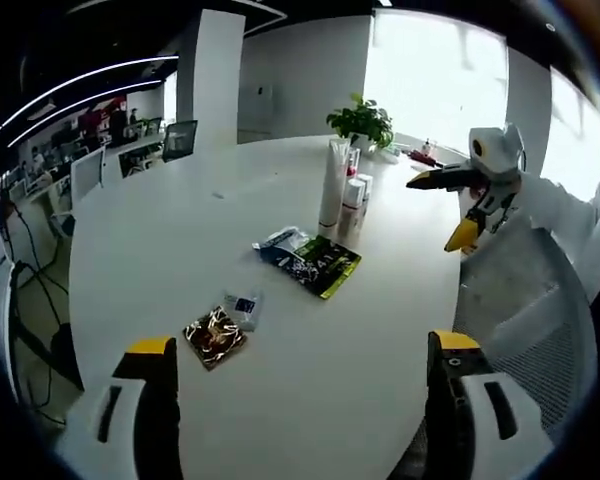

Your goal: Arrange the skincare products in the storage area until every visible bottle or jar stands upright without overlapping.

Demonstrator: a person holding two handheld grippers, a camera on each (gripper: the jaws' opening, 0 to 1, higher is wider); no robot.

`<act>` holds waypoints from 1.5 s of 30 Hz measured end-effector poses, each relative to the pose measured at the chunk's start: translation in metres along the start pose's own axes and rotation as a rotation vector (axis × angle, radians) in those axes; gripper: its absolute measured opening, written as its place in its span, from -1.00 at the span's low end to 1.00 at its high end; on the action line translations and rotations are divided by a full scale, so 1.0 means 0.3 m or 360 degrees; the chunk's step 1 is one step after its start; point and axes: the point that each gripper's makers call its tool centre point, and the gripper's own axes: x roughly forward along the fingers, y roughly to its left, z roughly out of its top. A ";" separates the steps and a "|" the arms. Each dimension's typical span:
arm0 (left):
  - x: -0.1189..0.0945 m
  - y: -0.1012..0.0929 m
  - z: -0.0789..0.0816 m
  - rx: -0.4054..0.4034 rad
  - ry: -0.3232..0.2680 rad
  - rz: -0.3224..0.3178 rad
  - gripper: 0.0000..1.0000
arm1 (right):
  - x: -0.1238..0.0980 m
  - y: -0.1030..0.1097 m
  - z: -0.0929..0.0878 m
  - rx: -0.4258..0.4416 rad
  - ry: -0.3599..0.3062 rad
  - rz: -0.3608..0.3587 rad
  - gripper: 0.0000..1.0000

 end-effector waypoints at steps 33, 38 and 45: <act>-0.031 0.007 -0.073 -0.0125 -0.0037 0.0023 0.94 | 0.269 0.248 0.148 -0.0324 0.0021 0.0392 0.59; -0.031 0.010 -0.076 -0.0147 -0.0057 0.0025 0.93 | 0.325 0.280 0.152 -0.0406 0.0050 0.0453 0.42; -0.034 0.020 -0.094 -0.0172 -0.0056 0.0022 0.92 | 0.374 0.309 0.164 -0.0468 0.0046 0.0507 0.26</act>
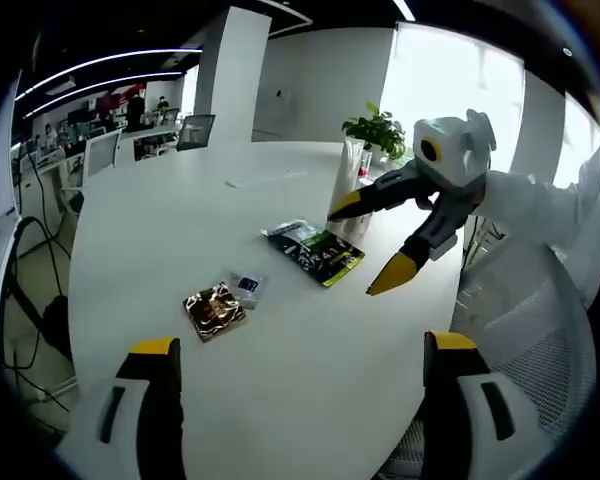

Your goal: Arrange the skincare products in the storage area until every visible bottle or jar stands upright without overlapping.

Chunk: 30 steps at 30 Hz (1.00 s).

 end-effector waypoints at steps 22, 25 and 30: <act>0.007 0.019 -0.011 -0.0054 -0.0007 -0.0013 0.90 | 0.195 -0.013 0.008 -0.0066 0.0013 0.0125 -0.32; 0.008 0.022 -0.018 -0.0061 -0.0002 -0.0012 0.90 | 0.220 -0.030 0.004 -0.0111 0.0036 0.0112 -0.32; 0.009 0.019 -0.026 -0.0081 0.0000 -0.0016 0.89 | 0.241 -0.032 0.012 -0.0120 0.0032 0.0173 -0.30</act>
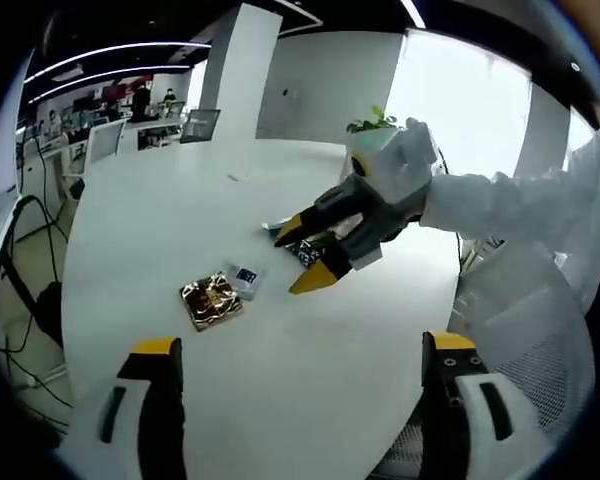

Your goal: Arrange the skincare products in the storage area until every visible bottle or jar stands upright without overlapping.

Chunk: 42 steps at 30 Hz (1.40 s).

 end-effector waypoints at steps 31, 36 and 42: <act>-0.012 0.017 -0.049 -0.0092 0.0011 0.0036 0.81 | 0.162 -0.055 -0.013 -0.0338 0.0076 0.0102 -0.29; -0.011 0.016 -0.047 -0.0095 0.0006 0.0032 0.79 | 0.174 -0.058 -0.008 -0.0326 0.0050 0.0180 -0.29; -0.006 0.020 -0.051 -0.0091 0.0001 0.0041 0.76 | 0.190 -0.062 0.000 -0.0351 0.0029 0.0234 -0.33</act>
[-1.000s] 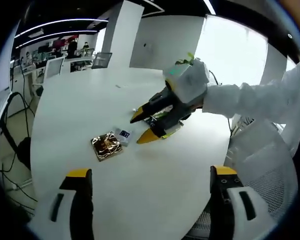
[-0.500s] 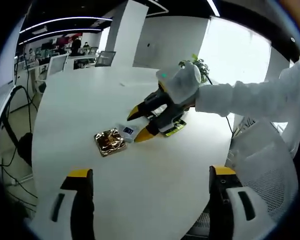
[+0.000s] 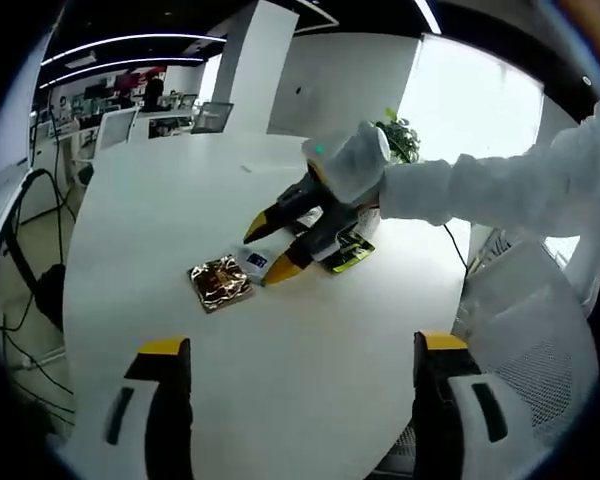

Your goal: Arrange the skincare products in the storage area until every visible bottle or jar stands upright without overlapping.

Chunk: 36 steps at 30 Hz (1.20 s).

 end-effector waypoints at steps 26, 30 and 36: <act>0.061 -0.037 -0.021 -0.0115 0.0020 -0.0043 0.64 | -0.031 0.043 -0.042 0.0471 0.0145 -0.0174 -0.59; 0.078 -0.020 -0.010 -0.0144 -0.0010 -0.0006 0.62 | -0.046 0.077 -0.049 0.0498 0.0136 -0.0166 -0.59; 0.119 -0.017 0.017 -0.0256 -0.0067 -0.0060 0.41 | -0.066 0.114 -0.057 0.0612 0.0084 -0.0157 -0.59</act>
